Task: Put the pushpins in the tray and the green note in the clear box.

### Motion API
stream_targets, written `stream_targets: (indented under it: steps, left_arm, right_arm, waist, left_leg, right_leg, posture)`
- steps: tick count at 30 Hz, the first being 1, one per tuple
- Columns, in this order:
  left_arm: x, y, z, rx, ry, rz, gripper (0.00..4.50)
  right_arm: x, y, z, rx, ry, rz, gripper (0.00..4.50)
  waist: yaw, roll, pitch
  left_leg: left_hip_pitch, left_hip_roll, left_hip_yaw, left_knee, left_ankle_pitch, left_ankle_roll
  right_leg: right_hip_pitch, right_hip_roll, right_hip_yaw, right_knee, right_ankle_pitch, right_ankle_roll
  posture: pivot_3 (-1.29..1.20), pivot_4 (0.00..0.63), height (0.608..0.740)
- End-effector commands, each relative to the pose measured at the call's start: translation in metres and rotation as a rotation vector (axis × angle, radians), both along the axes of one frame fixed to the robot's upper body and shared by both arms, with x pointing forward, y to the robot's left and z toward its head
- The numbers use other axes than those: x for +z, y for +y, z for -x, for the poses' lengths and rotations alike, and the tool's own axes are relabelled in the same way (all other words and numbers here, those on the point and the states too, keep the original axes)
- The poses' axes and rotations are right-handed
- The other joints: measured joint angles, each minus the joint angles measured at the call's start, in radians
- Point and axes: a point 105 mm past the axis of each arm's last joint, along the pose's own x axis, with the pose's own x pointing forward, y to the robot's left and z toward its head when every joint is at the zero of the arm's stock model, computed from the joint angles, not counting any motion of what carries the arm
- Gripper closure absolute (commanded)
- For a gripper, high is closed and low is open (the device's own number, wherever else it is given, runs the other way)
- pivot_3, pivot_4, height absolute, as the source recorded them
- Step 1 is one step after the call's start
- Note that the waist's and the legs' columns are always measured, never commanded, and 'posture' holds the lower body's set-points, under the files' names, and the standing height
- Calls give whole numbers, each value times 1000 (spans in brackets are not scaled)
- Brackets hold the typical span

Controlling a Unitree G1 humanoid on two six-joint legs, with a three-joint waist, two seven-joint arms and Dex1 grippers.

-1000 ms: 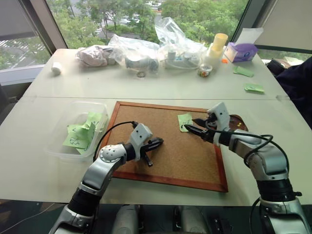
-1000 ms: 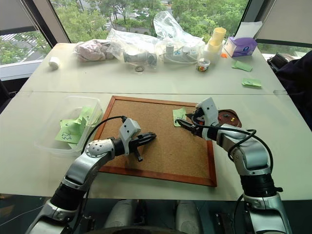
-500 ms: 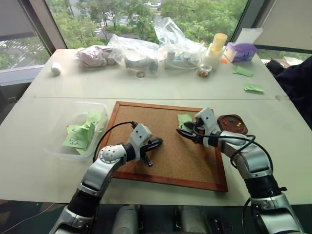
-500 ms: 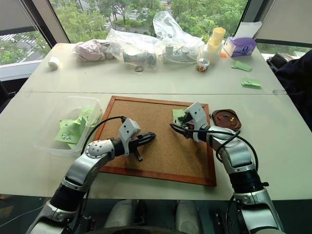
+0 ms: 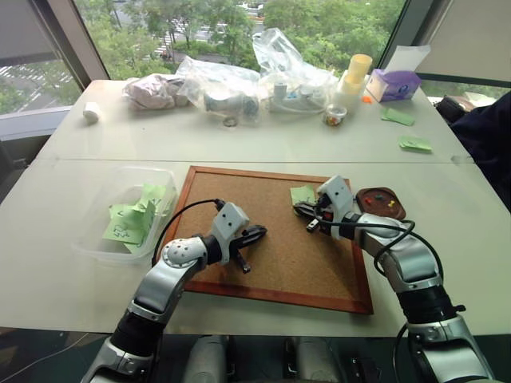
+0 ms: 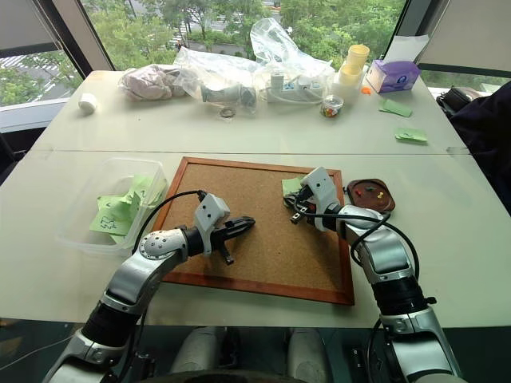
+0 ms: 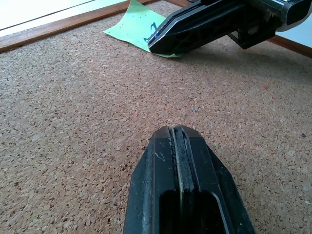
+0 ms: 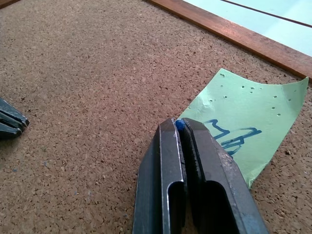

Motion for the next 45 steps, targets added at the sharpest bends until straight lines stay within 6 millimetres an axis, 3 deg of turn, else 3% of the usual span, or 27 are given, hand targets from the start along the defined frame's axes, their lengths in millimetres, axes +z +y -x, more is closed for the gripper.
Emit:
stream_targets:
  steps: [1,4,8,15,18,21,25,26,32,42,45]
  left_arm:
    - [-10,3,3,1,40,-21,4500]
    - [-10,2,2,-9,45,-22,4500]
    - [-4,6,-3,-28,33,-32,4500]
    - [55,23,-8,-188,113,96,4500]
    - [79,20,-9,-270,194,210,3552]
    - [103,18,-8,-344,254,339,2202]
    - [112,13,-28,-270,297,453,236]
    - [111,12,-37,-221,310,490,106]
    - [102,-1,-60,-67,435,653,106]
    - [94,-34,-48,-124,708,779,106]
    - [91,-35,-46,-123,719,772,921]
  right_arm:
    - [49,3,6,52,-139,-32,4397]
    - [66,4,16,94,-166,-18,4397]
    - [69,10,35,176,-159,12,4397]
    - [73,17,48,210,-159,18,4397]
    - [73,18,50,212,-160,19,4500]
    - [72,20,52,220,-166,33,4500]
    - [75,22,54,227,-183,36,4500]
    - [77,22,55,231,-190,39,4500]
    - [94,32,63,273,-243,42,4500]
    - [98,40,69,311,-246,37,4500]
    - [97,39,68,306,-244,41,4500]
  waist:
    - [0,0,0]
    - [1,0,0]
    - [0,0,0]
    - [-1,-1,1]
    - [6,-1,1]
    - [4,-2,1]
    - [1,-2,2]
    - [2,-2,2]
    - [1,-4,3]
    - [1,-8,5]
    - [1,-8,5]
  left_leg:
    - [0,0,0,0,0,0]
    - [0,0,0,0,0,0]
    - [0,0,-1,0,0,0]
    - [-3,0,0,0,0,0]
    - [-3,0,-1,0,0,0]
    - [-3,-1,-1,1,0,1]
    - [-3,-2,-1,0,0,0]
    - [-2,-2,-1,0,0,0]
    - [-2,-2,-1,0,0,-1]
    - [-2,-3,-1,1,1,-1]
    - [-2,-3,-1,1,1,-1]
  right_leg:
    - [0,0,0,0,0,0]
    - [0,0,0,0,0,0]
    - [0,0,0,0,0,0]
    - [-3,1,0,0,0,0]
    - [-3,0,0,0,0,0]
    - [-2,0,0,-1,0,0]
    - [-2,1,0,-1,0,0]
    - [-2,1,0,0,0,0]
    - [-2,1,0,0,0,1]
    - [-1,1,0,-1,0,1]
    - [-1,1,0,-1,0,1]
  posture:
    - [0,150,740]
    - [0,150,740]
    - [0,150,740]
    - [0,150,740]
    - [0,150,740]
    - [0,150,740]
    - [0,150,740]
    - [0,150,740]
    - [0,150,740]
    - [0,150,740]
    - [0,150,740]
